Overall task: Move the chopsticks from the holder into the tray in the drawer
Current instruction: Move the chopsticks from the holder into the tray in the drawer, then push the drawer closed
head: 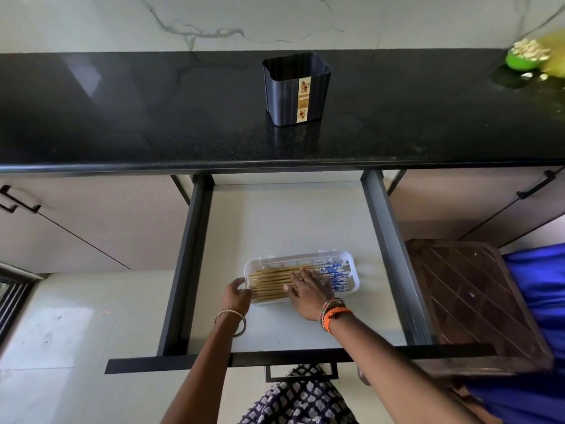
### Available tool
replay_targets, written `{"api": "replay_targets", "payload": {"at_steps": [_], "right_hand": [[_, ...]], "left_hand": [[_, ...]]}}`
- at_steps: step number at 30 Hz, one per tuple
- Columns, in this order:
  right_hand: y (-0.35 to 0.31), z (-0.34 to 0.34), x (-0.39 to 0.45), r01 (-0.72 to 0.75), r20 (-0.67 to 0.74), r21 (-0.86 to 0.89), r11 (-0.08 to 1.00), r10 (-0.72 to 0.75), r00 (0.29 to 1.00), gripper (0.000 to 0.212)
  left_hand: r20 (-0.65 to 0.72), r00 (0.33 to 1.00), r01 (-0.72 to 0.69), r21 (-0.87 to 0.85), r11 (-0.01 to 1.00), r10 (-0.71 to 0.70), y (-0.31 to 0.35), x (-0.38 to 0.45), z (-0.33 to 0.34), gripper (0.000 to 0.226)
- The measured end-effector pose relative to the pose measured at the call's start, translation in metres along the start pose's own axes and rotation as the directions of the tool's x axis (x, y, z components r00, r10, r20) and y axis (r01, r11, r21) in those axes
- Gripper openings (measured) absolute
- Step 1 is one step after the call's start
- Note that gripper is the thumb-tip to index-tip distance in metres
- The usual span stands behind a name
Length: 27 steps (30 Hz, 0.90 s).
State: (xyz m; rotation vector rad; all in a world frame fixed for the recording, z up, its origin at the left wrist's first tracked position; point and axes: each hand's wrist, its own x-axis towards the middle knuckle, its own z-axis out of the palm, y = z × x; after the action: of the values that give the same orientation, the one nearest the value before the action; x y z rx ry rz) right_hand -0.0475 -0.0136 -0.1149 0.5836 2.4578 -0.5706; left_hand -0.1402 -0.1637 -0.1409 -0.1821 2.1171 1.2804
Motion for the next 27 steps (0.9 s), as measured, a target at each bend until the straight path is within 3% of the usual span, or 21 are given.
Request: {"api": "replay_targets", "payload": {"at_steps": [2, 4, 6, 10, 14, 16, 18, 19, 20, 22, 23, 25, 27], "right_hand": [[0.006, -0.002, -0.010, 0.044, -0.099, -0.006, 0.999, -0.044, 0.994, 0.055], [0.020, -0.005, -0.025, 0.105, -0.188, -0.024, 0.994, -0.107, 0.976, 0.037], [0.036, -0.006, -0.035, 0.103, -0.203, -0.060, 0.993, -0.113, 0.973, 0.027], [0.051, -0.007, -0.042, 0.049, -0.274, -0.077, 0.996, -0.069, 0.959, 0.053], [0.045, -0.006, -0.048, 0.067, -0.250, -0.053, 0.996, -0.079, 0.965, 0.040], [0.038, -0.012, -0.063, 0.127, -0.282, -0.025, 0.992, -0.129, 0.951, 0.025], [0.030, -0.015, -0.085, 0.251, -0.259, 0.059, 0.966, -0.228, 0.938, 0.026], [0.027, -0.015, -0.099, 0.294, -0.192, 0.116, 0.949, -0.269, 0.944, 0.031], [0.024, -0.015, -0.112, 0.320, -0.130, 0.144, 0.936, -0.303, 0.944, 0.035], [0.020, -0.015, -0.131, 0.352, -0.096, 0.095, 0.931, -0.343, 0.934, 0.032], [0.017, -0.017, -0.135, 0.369, -0.118, 0.039, 0.929, -0.362, 0.925, 0.029], [0.007, -0.021, -0.136, 0.423, -0.157, -0.108, 0.899, -0.436, 0.886, 0.024], [-0.002, -0.021, -0.133, 0.464, -0.173, -0.259, 0.847, -0.513, 0.840, 0.025]], "left_hand": [[-0.020, 0.997, -0.075, 0.079, 0.994, 0.077, 0.002, 0.000, -0.001, 0.040], [-0.026, 0.990, -0.136, 0.143, 0.980, 0.142, 0.004, -0.001, -0.005, 0.041], [-0.022, 0.988, -0.146, 0.138, 0.980, 0.151, 0.008, -0.002, -0.007, 0.042], [-0.046, 0.992, -0.105, 0.184, 0.977, 0.115, 0.006, -0.010, -0.006, 0.040], [-0.020, 0.995, -0.091, 0.280, 0.956, 0.100, 0.009, -0.023, -0.012, 0.046], [-0.014, 0.968, -0.220, 0.419, 0.881, 0.249, 0.021, -0.038, -0.018, 0.054], [0.175, 0.886, -0.455, 0.502, 0.735, 0.429, 0.037, -0.063, -0.025, 0.052], [0.350, 0.833, -0.553, 0.495, 0.671, 0.428, 0.042, -0.077, -0.028, 0.049], [0.526, 0.779, -0.603, 0.478, 0.639, 0.342, 0.045, -0.091, -0.029, 0.048], [0.736, 0.672, -0.639, 0.524, 0.563, 0.078, 0.044, -0.115, -0.027, 0.047], [0.764, 0.645, -0.682, 0.563, 0.466, 0.022, 0.043, -0.123, -0.025, 0.046], [0.757, 0.650, -0.737, 0.604, 0.303, 0.070, 0.039, -0.129, -0.023, 0.040], [0.736, 0.660, -0.745, 0.617, 0.253, 0.148, 0.034, -0.128, -0.023, 0.034]]}}
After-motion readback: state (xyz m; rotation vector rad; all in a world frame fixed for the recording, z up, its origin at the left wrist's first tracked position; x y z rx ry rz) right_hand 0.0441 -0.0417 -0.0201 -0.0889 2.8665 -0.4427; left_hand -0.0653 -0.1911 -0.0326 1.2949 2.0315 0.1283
